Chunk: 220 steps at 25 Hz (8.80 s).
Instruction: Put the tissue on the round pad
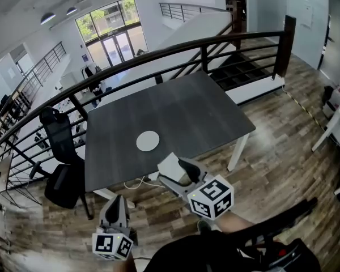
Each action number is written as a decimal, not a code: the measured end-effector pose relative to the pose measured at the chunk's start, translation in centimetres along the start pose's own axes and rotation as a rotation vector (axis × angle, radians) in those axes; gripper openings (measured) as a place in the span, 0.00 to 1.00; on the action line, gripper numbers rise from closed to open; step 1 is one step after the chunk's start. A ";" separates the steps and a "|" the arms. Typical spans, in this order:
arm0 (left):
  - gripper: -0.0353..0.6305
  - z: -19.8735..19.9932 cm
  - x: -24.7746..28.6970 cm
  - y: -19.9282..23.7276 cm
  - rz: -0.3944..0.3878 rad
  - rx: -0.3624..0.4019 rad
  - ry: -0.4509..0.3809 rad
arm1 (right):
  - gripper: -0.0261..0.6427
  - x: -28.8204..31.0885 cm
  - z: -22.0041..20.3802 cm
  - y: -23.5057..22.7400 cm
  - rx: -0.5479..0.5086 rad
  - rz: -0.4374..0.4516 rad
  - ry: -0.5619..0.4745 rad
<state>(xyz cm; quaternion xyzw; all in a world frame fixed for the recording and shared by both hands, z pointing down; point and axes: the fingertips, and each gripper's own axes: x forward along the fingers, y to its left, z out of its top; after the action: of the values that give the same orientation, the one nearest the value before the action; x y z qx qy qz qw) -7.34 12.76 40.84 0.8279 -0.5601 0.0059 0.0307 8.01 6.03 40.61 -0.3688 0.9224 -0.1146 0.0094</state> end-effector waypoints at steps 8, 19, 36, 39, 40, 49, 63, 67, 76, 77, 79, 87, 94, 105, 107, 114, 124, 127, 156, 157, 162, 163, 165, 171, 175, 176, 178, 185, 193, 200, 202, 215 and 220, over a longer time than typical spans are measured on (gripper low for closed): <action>0.04 -0.2 4.8 -0.8 0.045 -0.027 0.004 | 0.50 1.8 0.5 -5.2 0.005 0.050 0.018; 0.04 -0.1 9.9 -2.2 0.100 0.003 0.025 | 0.50 3.4 1.3 -10.6 0.015 0.111 0.022; 0.05 -0.5 13.9 1.6 0.136 -0.035 0.032 | 0.50 8.7 1.2 -13.0 0.009 0.127 0.062; 0.04 0.0 14.5 3.7 0.121 -0.017 0.024 | 0.50 10.6 1.5 -12.5 0.007 0.109 0.067; 0.04 0.3 14.7 4.5 0.115 -0.005 0.021 | 0.50 11.4 1.6 -12.3 0.005 0.103 0.069; 0.04 0.9 16.5 11.6 0.049 -0.011 0.014 | 0.50 17.3 2.6 -11.3 -0.010 0.030 0.061; 0.04 0.4 17.4 19.9 -0.083 -0.025 0.014 | 0.50 24.6 3.0 -8.7 -0.029 -0.067 0.049; 0.04 -0.1 17.5 21.5 -0.089 -0.036 0.025 | 0.50 26.0 2.7 -8.5 -0.029 -0.077 0.057; 0.04 -0.1 20.8 22.8 -0.057 -0.042 0.020 | 0.50 29.3 2.8 -11.9 -0.020 -0.050 0.100; 0.04 0.1 21.2 22.7 -0.052 -0.043 0.019 | 0.50 29.7 2.9 -12.4 -0.021 -0.045 0.102; 0.04 0.6 21.9 22.8 -0.041 -0.043 0.016 | 0.50 30.6 2.9 -13.5 -0.020 -0.038 0.109; 0.04 0.5 24.5 23.0 0.023 -0.077 0.036 | 0.50 34.3 -1.2 -18.7 0.033 -0.023 0.208; 0.04 0.3 25.6 24.1 0.084 -0.090 0.053 | 0.50 37.4 -8.0 -21.5 0.048 -0.003 0.347; 0.04 -0.4 25.8 25.6 0.159 -0.087 0.088 | 0.50 40.5 -20.3 -25.4 0.005 -0.024 0.600; 0.04 -0.6 25.7 25.8 0.170 -0.085 0.102 | 0.50 41.0 -21.6 -25.6 -0.004 -0.025 0.636; 0.04 -0.1 26.5 25.1 0.177 -0.063 0.112 | 0.50 41.7 -24.5 -26.5 -0.006 -0.016 0.715; 0.04 -0.6 27.2 24.9 0.210 -0.067 0.154 | 0.50 42.3 -26.3 -27.0 0.022 0.031 0.792; 0.04 -0.3 27.6 24.7 0.213 -0.071 0.142 | 0.50 42.3 -26.9 -27.2 0.034 0.040 0.819; 0.04 -1.6 26.1 26.1 0.226 -0.073 0.161 | 0.50 41.1 -31.8 -26.9 -0.059 0.025 1.059; 0.05 -1.7 26.0 26.1 0.227 -0.073 0.163 | 0.50 41.1 -31.9 -26.9 -0.059 0.026 1.057; 0.04 -1.2 25.1 26.2 0.236 -0.074 0.164 | 0.50 41.7 -31.1 -26.6 -0.068 0.023 0.993; 0.04 -1.1 24.9 26.3 0.236 -0.072 0.164 | 0.51 41.7 -31.0 -26.4 -0.056 0.024 0.991; 0.04 -1.0 24.8 26.7 0.232 -0.071 0.148 | 0.56 41.5 -31.0 -26.1 -0.030 0.017 1.004; 0.04 -1.3 24.8 26.9 0.208 -0.069 0.122 | 0.56 44.5 -26.0 -27.0 -0.076 -0.015 0.754; 0.04 -1.2 24.7 26.2 0.170 -0.070 0.110 | 0.56 43.6 -21.7 -26.7 -0.057 -0.043 0.630; 0.04 -1.1 24.7 26.1 0.158 -0.071 0.106 | 0.55 43.4 -20.7 -26.5 -0.059 -0.044 0.599; 0.04 -1.1 24.5 25.9 0.135 -0.073 0.100 | 0.45 43.0 -18.7 -26.0 -0.072 -0.049 0.539; 0.04 -1.7 23.2 25.0 0.061 -0.087 0.097 | 0.22 40.5 -10.5 -22.4 -0.030 -0.077 0.320; 0.04 -0.3 21.3 24.3 -0.023 -0.108 -0.015 | 0.04 36.0 -6.1 -18.1 -0.018 -0.109 0.213; 0.04 -1.5 19.6 24.2 -0.053 -0.084 0.014 | 0.04 32.1 -2.5 -13.8 -0.030 -0.113 0.141; 0.04 -1.6 19.0 23.9 -0.068 -0.087 0.014 | 0.04 30.9 -1.7 -12.5 -0.050 -0.118 0.127; 0.04 -0.6 19.2 20.8 -0.112 -0.049 0.014 | 0.04 26.1 1.6 -10.9 -0.087 -0.130 0.072; 0.04 0.4 21.0 18.1 -0.119 -0.020 0.002 | 0.04 24.5 3.1 -12.3 -0.088 -0.098 0.059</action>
<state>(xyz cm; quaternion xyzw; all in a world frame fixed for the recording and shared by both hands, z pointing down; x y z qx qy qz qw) -16.30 -13.43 42.13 0.8592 -0.5100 -0.0008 0.0398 -1.15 -19.97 41.96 -0.4102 0.9072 -0.0848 -0.0395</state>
